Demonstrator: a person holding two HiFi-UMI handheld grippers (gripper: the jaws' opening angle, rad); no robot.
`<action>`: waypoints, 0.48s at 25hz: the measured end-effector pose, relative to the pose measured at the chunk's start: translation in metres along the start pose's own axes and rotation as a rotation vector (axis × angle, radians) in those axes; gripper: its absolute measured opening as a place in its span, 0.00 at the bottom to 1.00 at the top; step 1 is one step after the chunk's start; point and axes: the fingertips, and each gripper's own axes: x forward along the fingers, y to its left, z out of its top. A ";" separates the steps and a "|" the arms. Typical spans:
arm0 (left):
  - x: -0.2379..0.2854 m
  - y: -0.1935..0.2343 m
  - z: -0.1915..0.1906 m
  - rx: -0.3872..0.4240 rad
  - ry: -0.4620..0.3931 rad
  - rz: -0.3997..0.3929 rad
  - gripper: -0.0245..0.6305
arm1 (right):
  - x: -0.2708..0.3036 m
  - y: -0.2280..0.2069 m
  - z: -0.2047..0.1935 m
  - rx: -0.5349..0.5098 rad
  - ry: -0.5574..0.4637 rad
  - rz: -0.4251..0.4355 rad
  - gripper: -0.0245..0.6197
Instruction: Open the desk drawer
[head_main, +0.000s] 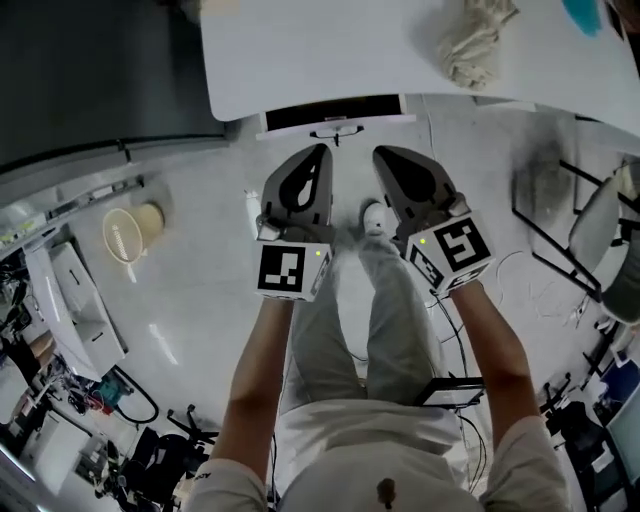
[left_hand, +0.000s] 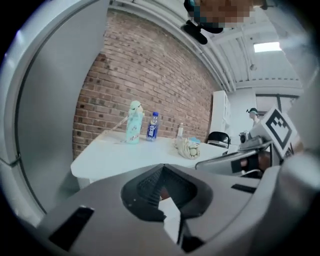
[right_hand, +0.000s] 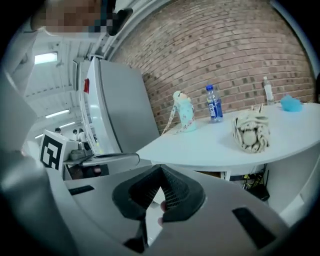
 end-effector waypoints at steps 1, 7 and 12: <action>-0.007 -0.001 0.014 0.008 -0.013 0.001 0.05 | -0.008 0.005 0.012 0.000 -0.006 0.008 0.08; -0.050 -0.013 0.088 0.015 -0.052 -0.001 0.05 | -0.067 0.030 0.095 -0.054 -0.081 0.029 0.08; -0.075 -0.024 0.149 0.072 -0.109 0.008 0.05 | -0.115 0.029 0.163 -0.084 -0.230 -0.017 0.08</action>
